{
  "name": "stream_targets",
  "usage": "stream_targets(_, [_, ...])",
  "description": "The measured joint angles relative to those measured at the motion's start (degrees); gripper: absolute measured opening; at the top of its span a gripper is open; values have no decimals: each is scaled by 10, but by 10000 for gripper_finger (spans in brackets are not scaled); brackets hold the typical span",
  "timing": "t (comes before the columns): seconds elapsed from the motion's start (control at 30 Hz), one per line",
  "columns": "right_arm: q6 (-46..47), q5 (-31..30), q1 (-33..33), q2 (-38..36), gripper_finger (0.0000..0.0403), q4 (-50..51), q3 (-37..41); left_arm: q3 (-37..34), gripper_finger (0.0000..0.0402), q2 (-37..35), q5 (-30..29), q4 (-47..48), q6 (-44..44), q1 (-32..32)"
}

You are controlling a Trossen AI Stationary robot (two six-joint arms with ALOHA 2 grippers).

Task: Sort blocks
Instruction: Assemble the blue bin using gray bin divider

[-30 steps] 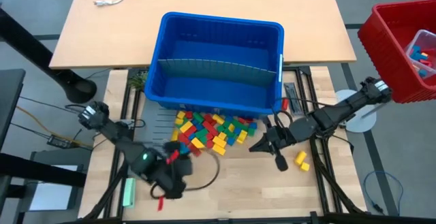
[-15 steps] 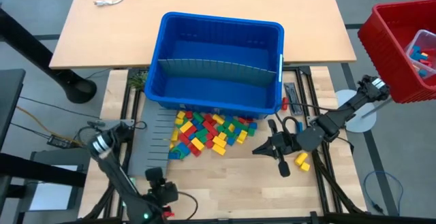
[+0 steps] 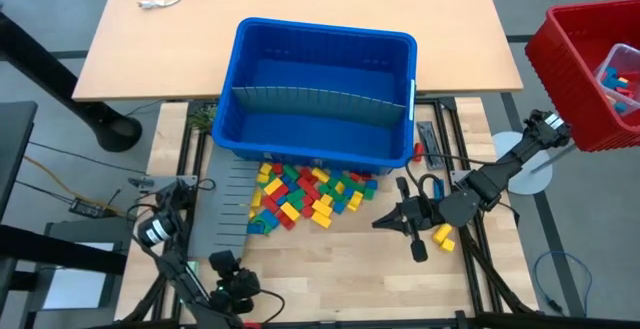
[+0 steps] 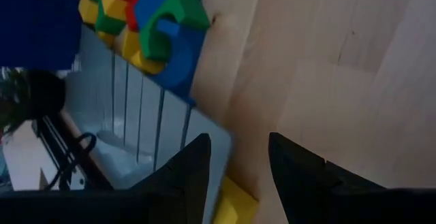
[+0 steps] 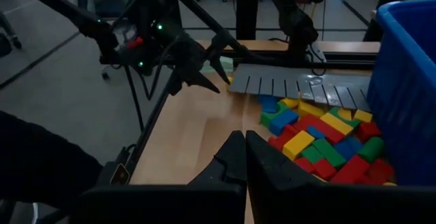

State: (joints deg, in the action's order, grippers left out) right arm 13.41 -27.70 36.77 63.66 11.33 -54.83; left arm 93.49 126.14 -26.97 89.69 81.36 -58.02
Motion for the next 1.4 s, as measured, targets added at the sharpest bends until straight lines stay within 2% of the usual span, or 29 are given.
stream_targets(0.17, [-4, -11, 0, 0, 0, 0, 0, -22, 158, 15, 14, -13, 8, -6])
stream_targets(0.4, [-1, -18, 0, 1, 0, -1, 0, -86, 158, 18, 37, 3, 61, 0])
stream_targets(0.53, [1, -19, 0, 9, 0, -1, 0, -96, 151, 18, 39, 3, 74, 3])
stream_targets(0.63, [1, -19, 0, 16, 0, -3, 0, -96, 115, 18, 39, 3, 74, 7])
stream_targets(0.77, [1, -19, 0, 23, 0, -5, 0, -96, 33, 18, 39, 11, 73, 9])
stream_targets(0.83, [1, -19, 0, 24, 1, -6, 0, -90, 14, 18, 41, 15, 73, 10])
stream_targets(1.4, [0, -19, 0, 23, 0, -10, 0, 75, 10, 18, 57, 2, 13, 9])
